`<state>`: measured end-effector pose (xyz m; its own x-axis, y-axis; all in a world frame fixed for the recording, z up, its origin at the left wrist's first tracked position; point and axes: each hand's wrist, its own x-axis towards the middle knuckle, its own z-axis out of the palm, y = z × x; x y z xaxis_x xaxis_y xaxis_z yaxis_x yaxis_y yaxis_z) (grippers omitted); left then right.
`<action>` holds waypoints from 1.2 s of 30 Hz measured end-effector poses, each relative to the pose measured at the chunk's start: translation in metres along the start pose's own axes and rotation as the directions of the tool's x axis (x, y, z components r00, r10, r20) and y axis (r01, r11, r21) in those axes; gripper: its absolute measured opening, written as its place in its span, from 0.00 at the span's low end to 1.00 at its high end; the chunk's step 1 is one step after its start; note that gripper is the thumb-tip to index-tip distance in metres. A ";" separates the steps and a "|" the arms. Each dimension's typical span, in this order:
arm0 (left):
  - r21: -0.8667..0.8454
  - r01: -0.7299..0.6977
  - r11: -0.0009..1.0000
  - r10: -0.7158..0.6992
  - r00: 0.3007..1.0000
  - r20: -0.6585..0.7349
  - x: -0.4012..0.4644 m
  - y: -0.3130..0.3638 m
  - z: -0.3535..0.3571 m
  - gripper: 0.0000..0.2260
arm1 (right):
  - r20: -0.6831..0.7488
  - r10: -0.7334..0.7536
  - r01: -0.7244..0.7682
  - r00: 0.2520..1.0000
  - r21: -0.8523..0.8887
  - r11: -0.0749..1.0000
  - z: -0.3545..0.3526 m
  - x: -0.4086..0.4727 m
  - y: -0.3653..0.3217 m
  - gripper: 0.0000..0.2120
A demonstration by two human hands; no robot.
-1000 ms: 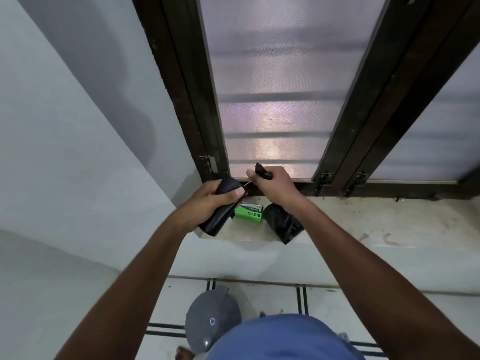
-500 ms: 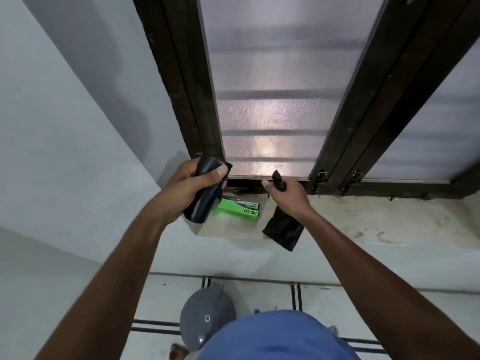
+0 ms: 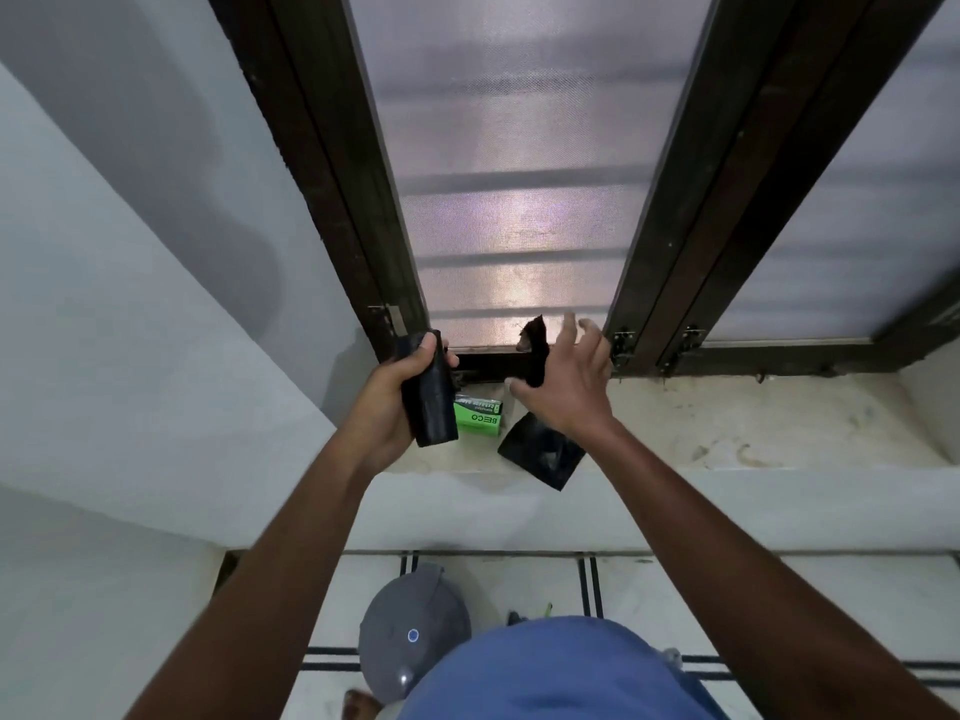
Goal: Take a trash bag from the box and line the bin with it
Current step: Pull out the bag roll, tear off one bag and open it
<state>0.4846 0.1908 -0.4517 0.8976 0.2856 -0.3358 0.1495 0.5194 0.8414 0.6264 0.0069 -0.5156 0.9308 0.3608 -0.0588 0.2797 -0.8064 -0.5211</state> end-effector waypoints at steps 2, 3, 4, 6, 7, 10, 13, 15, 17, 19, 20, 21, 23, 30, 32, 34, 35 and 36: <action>-0.022 0.000 1.000 -0.001 1.000 -0.007 0.000 -0.005 0.001 0.13 | -0.188 0.012 0.012 0.982 0.126 0.992 -0.001 -0.015 -0.008 0.50; -0.040 0.000 0.999 0.000 1.000 -0.006 0.001 -0.008 0.000 0.13 | -0.285 -0.006 0.064 0.959 0.195 0.979 -0.002 -0.024 -0.012 0.45; -0.063 -0.004 0.998 0.004 1.000 -0.003 0.001 -0.010 0.000 0.14 | -0.327 -0.021 0.115 0.945 0.272 0.955 -0.003 -0.033 -0.017 0.39; -0.114 -0.025 0.993 0.026 1.000 0.005 0.004 -0.014 -0.001 0.16 | -0.152 -0.031 0.106 0.988 0.516 0.850 -0.008 -0.050 -0.029 0.29; -0.133 -0.032 0.991 0.034 0.999 0.012 0.005 -0.016 -0.001 0.16 | 0.067 -0.045 -0.010 0.997 0.660 0.751 -0.012 -0.059 -0.038 0.28; -0.144 -0.043 0.989 0.049 0.998 0.036 0.006 -0.016 0.001 0.20 | 0.520 -0.186 -0.386 0.834 0.790 0.477 -0.017 -0.078 -0.053 0.32; -0.150 -0.052 0.987 0.063 0.995 0.071 0.004 -0.014 -0.001 0.19 | 0.512 -0.207 -0.410 0.834 0.826 0.387 -0.014 -0.079 -0.054 0.22; -0.104 -0.064 0.992 0.073 0.994 0.087 -0.001 -0.007 -0.004 0.17 | 0.490 -0.164 -0.420 0.856 0.845 0.330 -0.012 -0.074 -0.050 0.22; -0.033 -0.069 0.997 0.072 0.994 0.087 -0.007 0.002 -0.009 0.17 | 0.457 -0.151 -0.387 0.876 0.855 0.346 -0.011 -0.069 -0.046 0.25; 0.084 -0.065 0.994 0.062 0.997 0.039 -0.011 0.014 -0.012 0.20 | 0.421 -0.165 -0.323 0.892 0.848 0.420 -0.013 -0.064 -0.042 0.27; 0.154 -0.068 0.986 0.067 0.998 0.011 -0.013 0.020 -0.015 0.21 | 0.408 -0.175 -0.296 0.896 0.842 0.451 -0.014 -0.063 -0.042 0.28; 0.222 -0.074 0.972 0.078 0.997 -0.009 -0.014 0.025 -0.016 0.22 | 0.397 -0.184 -0.274 0.899 0.839 0.471 -0.017 -0.062 -0.042 0.29; 0.331 -0.074 0.941 0.094 0.995 -0.046 -0.015 0.035 -0.020 0.22 | 0.377 -0.214 -0.214 0.901 0.816 0.537 -0.023 -0.059 -0.041 0.34; 0.787 0.092 0.610 -0.135 0.991 -0.011 -0.016 0.064 -0.009 0.23 | 0.320 -0.339 0.078 0.885 0.615 0.785 -0.032 -0.054 -0.050 0.43; 0.859 0.014 0.511 -0.114 0.992 0.052 -0.015 0.068 -0.008 0.13 | 0.315 -0.355 0.112 0.880 0.589 0.800 -0.033 -0.054 -0.052 0.43; 0.882 -0.075 0.465 0.017 0.997 0.076 -0.013 0.070 -0.009 0.06 | 0.310 -0.371 0.137 0.875 0.577 0.805 -0.033 -0.054 -0.054 0.42; 0.889 -0.113 0.443 0.072 0.993 0.091 -0.011 0.070 -0.009 0.05 | 0.307 -0.378 0.146 0.873 0.575 0.805 -0.033 -0.054 -0.054 0.42; 0.896 -0.157 0.416 0.112 0.986 0.121 -0.011 0.069 -0.007 0.05 | 0.301 -0.385 0.157 0.873 0.573 0.805 -0.033 -0.054 -0.055 0.42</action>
<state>0.4824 0.2288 -0.3930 0.9522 0.2428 -0.1855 0.2926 -0.5504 0.7819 0.5686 0.0163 -0.4556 0.6341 0.7659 -0.1068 0.2367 -0.3238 -0.9160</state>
